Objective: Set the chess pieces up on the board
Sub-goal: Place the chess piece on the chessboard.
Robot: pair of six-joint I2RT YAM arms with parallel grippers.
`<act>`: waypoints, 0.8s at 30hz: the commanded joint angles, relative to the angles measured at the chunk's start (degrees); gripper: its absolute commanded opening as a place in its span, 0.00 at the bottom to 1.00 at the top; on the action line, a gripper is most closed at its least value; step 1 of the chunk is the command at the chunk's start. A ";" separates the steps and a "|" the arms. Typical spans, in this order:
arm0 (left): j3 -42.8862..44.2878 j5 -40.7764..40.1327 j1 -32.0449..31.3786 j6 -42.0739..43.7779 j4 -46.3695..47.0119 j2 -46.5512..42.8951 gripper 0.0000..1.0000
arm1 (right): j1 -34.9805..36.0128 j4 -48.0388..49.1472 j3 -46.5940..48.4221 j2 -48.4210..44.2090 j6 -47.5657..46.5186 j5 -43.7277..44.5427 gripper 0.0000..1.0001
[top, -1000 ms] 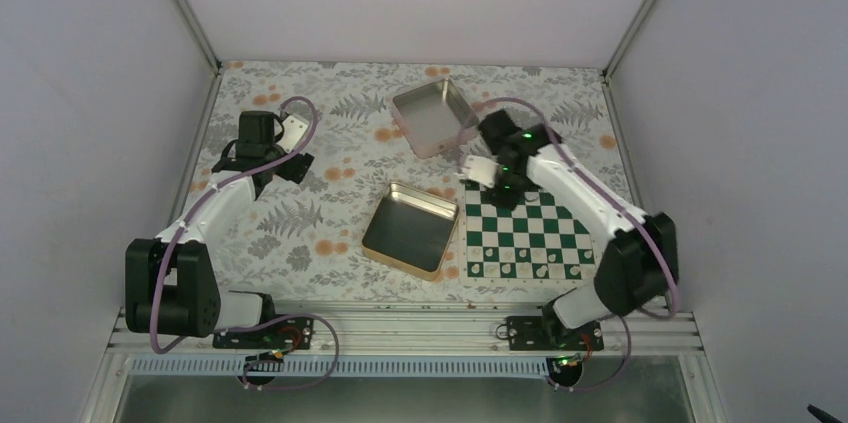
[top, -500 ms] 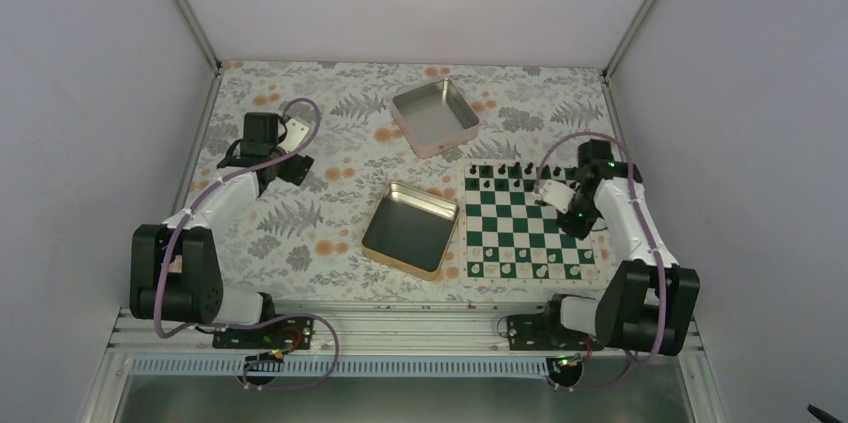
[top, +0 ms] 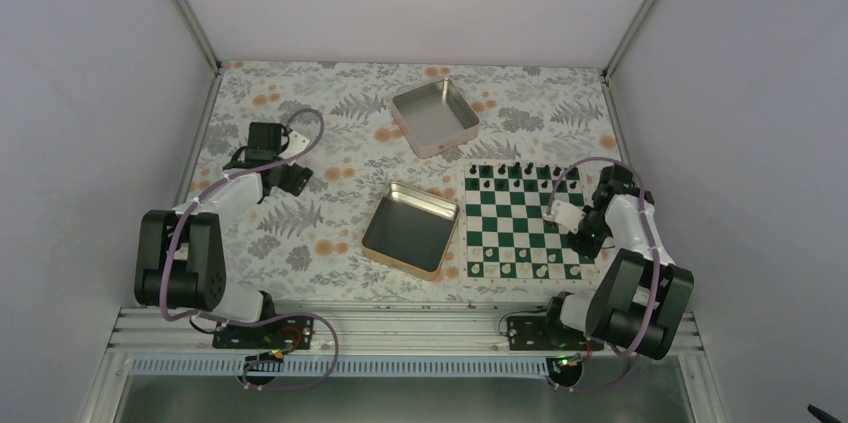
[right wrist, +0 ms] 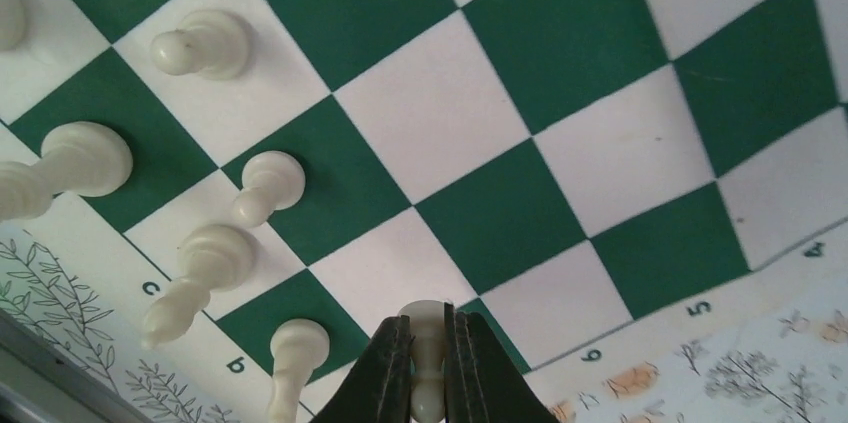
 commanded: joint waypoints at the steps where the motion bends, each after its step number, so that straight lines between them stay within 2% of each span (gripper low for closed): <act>1: -0.61 -1.85 0.81 1.03 1.71 1.76 1.00 | -2.46 4.12 -2.40 -0.69 -5.39 -2.84 0.05; 10: -1.27 -2.13 1.80 1.40 2.17 2.47 1.00 | -7.07 5.30 -2.77 1.15 -8.82 -5.26 0.05; 24: -0.69 -1.43 1.75 1.57 1.61 3.08 1.00 | -9.05 0.93 -0.70 2.62 -10.43 -8.30 0.05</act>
